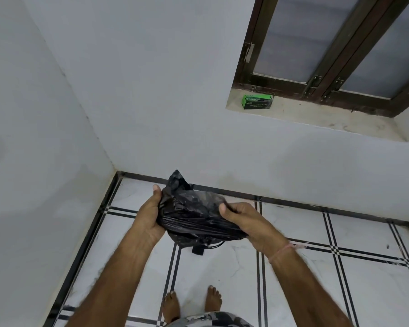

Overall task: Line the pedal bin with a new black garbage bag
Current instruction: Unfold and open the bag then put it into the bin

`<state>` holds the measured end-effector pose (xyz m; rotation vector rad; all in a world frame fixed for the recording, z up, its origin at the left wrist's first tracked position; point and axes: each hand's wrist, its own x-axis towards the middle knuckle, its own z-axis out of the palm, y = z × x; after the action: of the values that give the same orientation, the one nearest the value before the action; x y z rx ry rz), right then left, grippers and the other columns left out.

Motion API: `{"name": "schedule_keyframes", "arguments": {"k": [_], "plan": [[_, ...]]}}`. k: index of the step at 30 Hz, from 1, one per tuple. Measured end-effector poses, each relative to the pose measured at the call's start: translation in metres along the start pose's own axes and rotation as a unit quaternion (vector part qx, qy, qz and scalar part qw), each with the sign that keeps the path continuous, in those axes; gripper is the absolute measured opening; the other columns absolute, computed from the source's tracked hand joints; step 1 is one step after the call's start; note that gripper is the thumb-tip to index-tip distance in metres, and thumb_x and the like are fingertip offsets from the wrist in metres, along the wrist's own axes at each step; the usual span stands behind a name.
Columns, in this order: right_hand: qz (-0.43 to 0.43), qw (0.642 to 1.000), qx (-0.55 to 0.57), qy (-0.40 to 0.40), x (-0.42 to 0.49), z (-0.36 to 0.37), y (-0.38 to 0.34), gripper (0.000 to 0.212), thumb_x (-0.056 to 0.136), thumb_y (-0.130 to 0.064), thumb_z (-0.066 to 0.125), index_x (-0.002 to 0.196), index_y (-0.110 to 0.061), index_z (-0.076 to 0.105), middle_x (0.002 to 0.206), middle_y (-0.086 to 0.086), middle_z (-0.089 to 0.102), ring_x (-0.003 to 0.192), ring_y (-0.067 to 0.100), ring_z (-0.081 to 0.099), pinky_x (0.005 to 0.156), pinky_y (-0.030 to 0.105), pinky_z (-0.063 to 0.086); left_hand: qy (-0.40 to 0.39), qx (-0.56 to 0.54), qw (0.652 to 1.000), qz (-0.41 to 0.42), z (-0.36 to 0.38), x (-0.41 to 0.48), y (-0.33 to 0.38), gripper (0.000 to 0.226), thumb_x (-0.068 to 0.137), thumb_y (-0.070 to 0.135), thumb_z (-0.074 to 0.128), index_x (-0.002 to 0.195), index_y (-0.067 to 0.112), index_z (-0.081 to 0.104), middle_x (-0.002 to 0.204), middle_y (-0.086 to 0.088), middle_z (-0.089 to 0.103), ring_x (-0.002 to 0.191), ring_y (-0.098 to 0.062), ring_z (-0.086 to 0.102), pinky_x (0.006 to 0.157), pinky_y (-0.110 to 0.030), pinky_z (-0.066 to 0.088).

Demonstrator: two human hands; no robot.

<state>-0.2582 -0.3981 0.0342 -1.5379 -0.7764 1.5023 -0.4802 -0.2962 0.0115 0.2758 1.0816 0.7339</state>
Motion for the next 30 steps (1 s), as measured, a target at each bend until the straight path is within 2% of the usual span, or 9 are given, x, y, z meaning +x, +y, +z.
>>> {"name": "schedule_keyframes", "arguments": {"k": [6, 9, 11, 14, 16, 19, 23, 27, 30], "plan": [[0.072, 0.934, 0.339, 0.082, 0.014, -0.013, -0.01, 0.062, 0.102, -0.054, 0.053, 0.128, -0.001, 0.07, 0.129, 0.025, 0.072, 0.112, 0.038, 0.074, 0.087, 0.051, 0.064, -0.021, 0.092, 0.995, -0.017, -0.019, 0.006, -0.003, 0.041, 0.097, 0.048, 0.064, 0.105, 0.011, 0.079, 0.111, -0.017, 0.08, 0.087, -0.027, 0.08, 0.065, -0.036, 0.063], [0.085, 0.902, 0.395, 0.154, 0.027, -0.027, -0.011, 0.058, 0.106, -0.046, 0.052, 0.082, -0.005, 0.085, 0.092, 0.019, 0.082, 0.077, 0.032, 0.081, 0.059, 0.046, 0.065, -0.038, 0.141, 0.989, 0.011, -0.03, 0.007, -0.009, 0.041, 0.097, 0.049, 0.062, 0.107, 0.012, 0.076, 0.108, -0.013, 0.081, 0.085, -0.023, 0.078, 0.068, -0.035, 0.062], [0.094, 0.871, 0.442, 0.196, 0.032, -0.037, -0.013, 0.057, 0.111, -0.034, 0.049, 0.074, -0.004, 0.08, 0.074, 0.016, 0.079, 0.063, 0.03, 0.079, 0.049, 0.043, 0.063, -0.039, 0.164, 0.985, 0.02, -0.038, 0.004, -0.01, 0.052, 0.083, 0.054, 0.065, 0.109, 0.01, 0.074, 0.096, -0.007, 0.079, 0.086, -0.024, 0.073, 0.075, -0.036, 0.057], [0.071, 0.846, 0.471, 0.239, 0.037, -0.054, -0.012, 0.038, 0.111, -0.03, 0.047, 0.086, -0.011, 0.069, 0.082, 0.015, 0.076, 0.08, 0.032, 0.074, 0.069, 0.049, 0.066, -0.048, 0.209, 0.977, 0.005, -0.054, 0.005, -0.012, 0.042, 0.08, 0.052, 0.067, 0.094, 0.015, 0.082, 0.091, -0.006, 0.079, 0.085, -0.021, 0.07, 0.081, -0.035, 0.053], [0.046, 0.851, 0.459, 0.252, 0.04, -0.065, -0.008, 0.036, 0.11, -0.037, 0.045, 0.09, -0.018, 0.068, 0.101, 0.016, 0.07, 0.096, 0.033, 0.066, 0.099, 0.056, 0.055, -0.038, 0.224, 0.974, -0.02, -0.062, 0.005, -0.012, 0.04, 0.078, 0.052, 0.069, 0.089, 0.015, 0.082, 0.093, -0.008, 0.078, 0.081, -0.017, 0.071, 0.076, -0.03, 0.057], [0.024, 0.857, 0.45, 0.249, 0.042, -0.073, -0.004, 0.033, 0.107, -0.041, 0.051, 0.093, -0.018, 0.071, 0.108, 0.014, 0.069, 0.104, 0.032, 0.065, 0.108, 0.059, 0.048, -0.029, 0.207, 0.977, -0.044, -0.067, 0.008, -0.01, 0.05, 0.086, 0.055, 0.062, 0.102, 0.01, 0.075, 0.098, -0.011, 0.078, 0.081, -0.016, 0.074, 0.067, -0.027, 0.061], [0.032, 0.886, 0.393, 0.243, 0.04, -0.074, 0.014, 0.024, 0.103, -0.033, 0.063, 0.092, -0.014, 0.072, 0.094, 0.008, 0.073, 0.096, 0.026, 0.069, 0.1, 0.053, 0.054, 0.016, 0.023, 0.997, -0.071, -0.063, 0.014, -0.012, 0.046, 0.1, 0.052, 0.05, 0.098, 0.008, 0.066, 0.099, -0.017, 0.08, 0.097, -0.028, 0.071, 0.067, -0.037, 0.066], [-0.003, 0.957, 0.137, 0.255, 0.036, -0.074, 0.044, 0.028, 0.103, -0.031, 0.064, 0.086, -0.009, 0.069, 0.08, 0.001, 0.075, 0.079, 0.017, 0.071, 0.075, 0.031, 0.06, 0.076, -0.148, 0.984, -0.063, -0.054, 0.02, -0.007, 0.033, 0.106, 0.038, 0.049, 0.086, 0.014, 0.062, 0.104, -0.015, 0.071, 0.095, -0.025, 0.067, 0.069, -0.041, 0.063], [-0.027, 0.984, -0.055, 0.166, 0.028, -0.076, 0.056, 0.041, 0.097, -0.051, 0.061, 0.085, -0.013, 0.068, 0.078, -0.002, 0.068, 0.079, 0.015, 0.062, 0.074, 0.026, 0.05, 0.104, -0.223, 0.967, -0.071, -0.056, 0.026, 0.002, 0.033, 0.109, 0.028, 0.051, 0.077, 0.021, 0.06, 0.075, -0.008, 0.075, 0.083, -0.019, 0.066, 0.062, -0.034, 0.065]]}}
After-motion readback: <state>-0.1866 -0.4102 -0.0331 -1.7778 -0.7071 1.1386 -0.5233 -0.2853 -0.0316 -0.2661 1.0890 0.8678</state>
